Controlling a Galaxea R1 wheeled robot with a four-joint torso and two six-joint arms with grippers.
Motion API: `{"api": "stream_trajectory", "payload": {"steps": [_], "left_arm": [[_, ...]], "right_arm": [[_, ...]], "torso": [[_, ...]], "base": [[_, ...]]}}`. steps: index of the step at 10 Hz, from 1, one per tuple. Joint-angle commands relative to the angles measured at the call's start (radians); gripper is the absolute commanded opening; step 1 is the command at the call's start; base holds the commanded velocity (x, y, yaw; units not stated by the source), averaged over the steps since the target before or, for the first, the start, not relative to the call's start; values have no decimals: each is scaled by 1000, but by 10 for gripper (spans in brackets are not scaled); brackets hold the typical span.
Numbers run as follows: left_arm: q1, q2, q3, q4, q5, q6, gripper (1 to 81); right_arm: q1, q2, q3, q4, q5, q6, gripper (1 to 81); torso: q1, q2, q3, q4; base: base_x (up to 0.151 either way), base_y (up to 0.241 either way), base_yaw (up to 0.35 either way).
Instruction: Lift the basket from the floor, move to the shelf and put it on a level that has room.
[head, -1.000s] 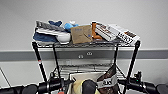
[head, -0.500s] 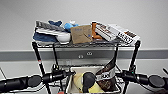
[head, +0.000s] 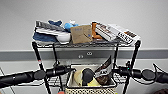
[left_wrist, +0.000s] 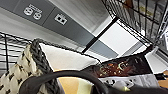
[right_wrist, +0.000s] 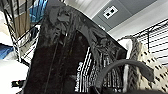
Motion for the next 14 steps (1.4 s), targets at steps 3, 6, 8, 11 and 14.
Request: {"api": "stream_trajectory", "payload": {"steps": [3, 6, 8, 11, 14], "left_arm": [[-220, 107, -165, 26, 49, 19, 10], [-270, 145, -269, 26, 88, 19, 10], [-296, 193, -360, 27, 99, 19, 10], [-329, 275, -455, 27, 153, 19, 10], [-354, 331, -537, 46, 187, 19, 10]], "right_arm": [[249, 90, -169, 7, -21, -3, 10], [278, 170, -288, -12, -29, -3, 10], [287, 237, -390, -16, -86, -4, 10], [307, 289, -488, -21, -98, -4, 10], [332, 306, -557, -19, -133, -6, 10]], "torso": [[0, 0, 0, 0], [1, 0, -1, 0], [1, 1, -1, 0], [1, 1, -1, 0], [1, 1, -1, 0]], "base": [[0, 0, 0], [0, 0, 0], [0, 0, 0], [0, 0, 0], [0, 0, 0]]}}
